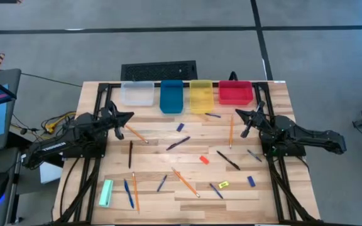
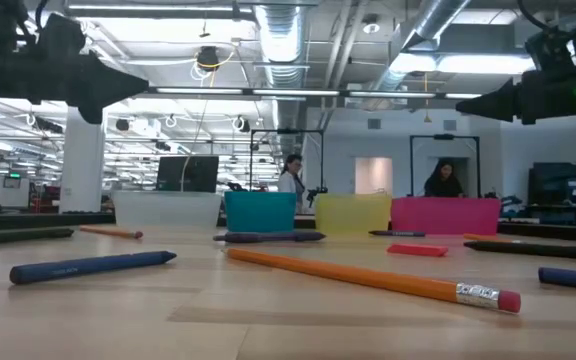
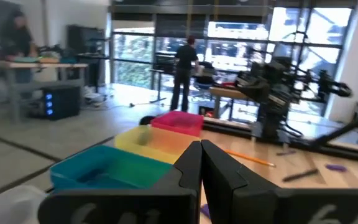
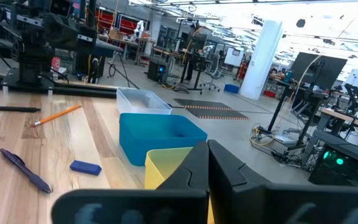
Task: Sort crayons/erasers/pens/pencils in bins
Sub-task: Put the orange pencil into the blue bin
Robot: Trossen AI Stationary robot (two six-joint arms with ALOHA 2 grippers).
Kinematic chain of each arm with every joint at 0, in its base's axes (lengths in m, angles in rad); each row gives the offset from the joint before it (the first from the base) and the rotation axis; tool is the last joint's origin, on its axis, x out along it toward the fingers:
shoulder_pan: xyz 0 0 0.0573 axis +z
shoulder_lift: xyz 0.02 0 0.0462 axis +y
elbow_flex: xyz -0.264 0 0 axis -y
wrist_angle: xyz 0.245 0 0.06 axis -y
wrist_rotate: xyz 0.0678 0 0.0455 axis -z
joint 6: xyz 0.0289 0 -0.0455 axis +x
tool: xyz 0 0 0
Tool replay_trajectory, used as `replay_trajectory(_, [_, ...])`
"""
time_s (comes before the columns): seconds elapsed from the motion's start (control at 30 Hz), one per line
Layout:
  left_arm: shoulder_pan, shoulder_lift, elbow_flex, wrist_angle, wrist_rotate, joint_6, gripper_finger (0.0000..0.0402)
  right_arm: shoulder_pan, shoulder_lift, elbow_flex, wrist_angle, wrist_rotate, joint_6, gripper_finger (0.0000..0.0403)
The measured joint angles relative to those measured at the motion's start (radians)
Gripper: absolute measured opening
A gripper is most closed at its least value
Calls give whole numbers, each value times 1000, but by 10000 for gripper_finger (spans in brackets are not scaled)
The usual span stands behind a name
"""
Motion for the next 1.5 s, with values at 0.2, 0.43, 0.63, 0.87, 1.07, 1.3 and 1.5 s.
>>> replay_trajectory(0.2, [0,0,2,-6,-51,-14,0,0,0,0,0,0,0,16])
replay_trajectory(0.43, [0,0,3,-11,-93,-24,0,0,0,0,0,0,0,17])
replay_trajectory(0.63, [0,0,3,-6,-190,-27,0,0,0,0,0,0,0,15])
replay_trajectory(0.87, [-1,0,4,-5,-176,-52,0,0,0,0,0,0,0,17])
replay_trajectory(1.07, [0,0,4,-23,-210,-118,0,0,0,0,0,0,0,16])
replay_trajectory(1.3, [0,0,4,-96,-213,-130,0,0,0,0,0,0,0,16])
replay_trajectory(1.5, [0,0,5,-116,-205,-149,0,0,0,0,0,0,0,16])
